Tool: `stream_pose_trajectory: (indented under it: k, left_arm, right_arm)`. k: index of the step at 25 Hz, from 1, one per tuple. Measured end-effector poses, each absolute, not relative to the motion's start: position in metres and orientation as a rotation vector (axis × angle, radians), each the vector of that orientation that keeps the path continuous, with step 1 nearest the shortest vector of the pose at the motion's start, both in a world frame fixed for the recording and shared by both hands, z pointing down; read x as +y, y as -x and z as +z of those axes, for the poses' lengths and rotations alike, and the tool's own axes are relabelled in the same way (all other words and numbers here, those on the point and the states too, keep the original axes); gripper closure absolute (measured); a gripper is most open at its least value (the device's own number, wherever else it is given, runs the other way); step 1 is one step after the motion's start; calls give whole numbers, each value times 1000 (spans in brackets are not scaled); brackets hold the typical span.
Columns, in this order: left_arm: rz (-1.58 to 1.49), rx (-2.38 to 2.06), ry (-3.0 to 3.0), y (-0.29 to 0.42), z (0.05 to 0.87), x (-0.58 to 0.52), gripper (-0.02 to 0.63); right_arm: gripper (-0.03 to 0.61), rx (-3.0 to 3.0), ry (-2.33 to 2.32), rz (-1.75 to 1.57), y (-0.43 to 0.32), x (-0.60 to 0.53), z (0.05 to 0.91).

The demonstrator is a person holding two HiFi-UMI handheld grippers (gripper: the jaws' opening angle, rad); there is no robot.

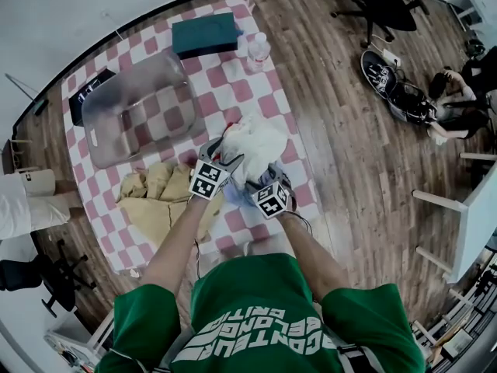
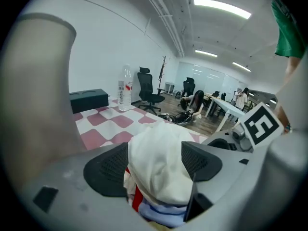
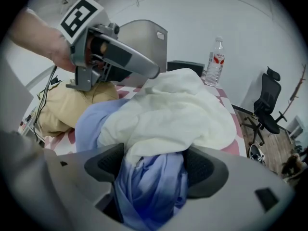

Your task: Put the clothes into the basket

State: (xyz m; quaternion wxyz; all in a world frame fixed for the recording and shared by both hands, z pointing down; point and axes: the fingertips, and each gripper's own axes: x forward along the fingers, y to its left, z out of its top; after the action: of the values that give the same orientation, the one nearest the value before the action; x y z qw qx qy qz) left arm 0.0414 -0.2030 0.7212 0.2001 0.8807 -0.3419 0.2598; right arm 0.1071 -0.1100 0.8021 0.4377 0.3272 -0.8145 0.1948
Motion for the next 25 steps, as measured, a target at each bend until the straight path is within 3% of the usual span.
stream_pose_trajectory:
  k: [11,16,17,21,25]
  left_arm:
    - [946,-835,-2353,-60,778,-222,265]
    - [973,-814,-2343,-63,789,-217,269]
    - [977,-807,-2339,-63,790,-216,286]
    - [985,-780,-2327,-66,788,-209,496]
    - [972,-767,-2342,-69,779,-202,548]
  right_arm:
    - [205,-2050,-817,463,-111,-112,800]
    - [339,-2045,-843,499,-120,-120,797]
    - [356,-2046,-843,502,-121,-121,797]
    - [446,-2054,-855,529,-124,-123,793]
    - [474,-2070,-862,543,-125,-122,788]
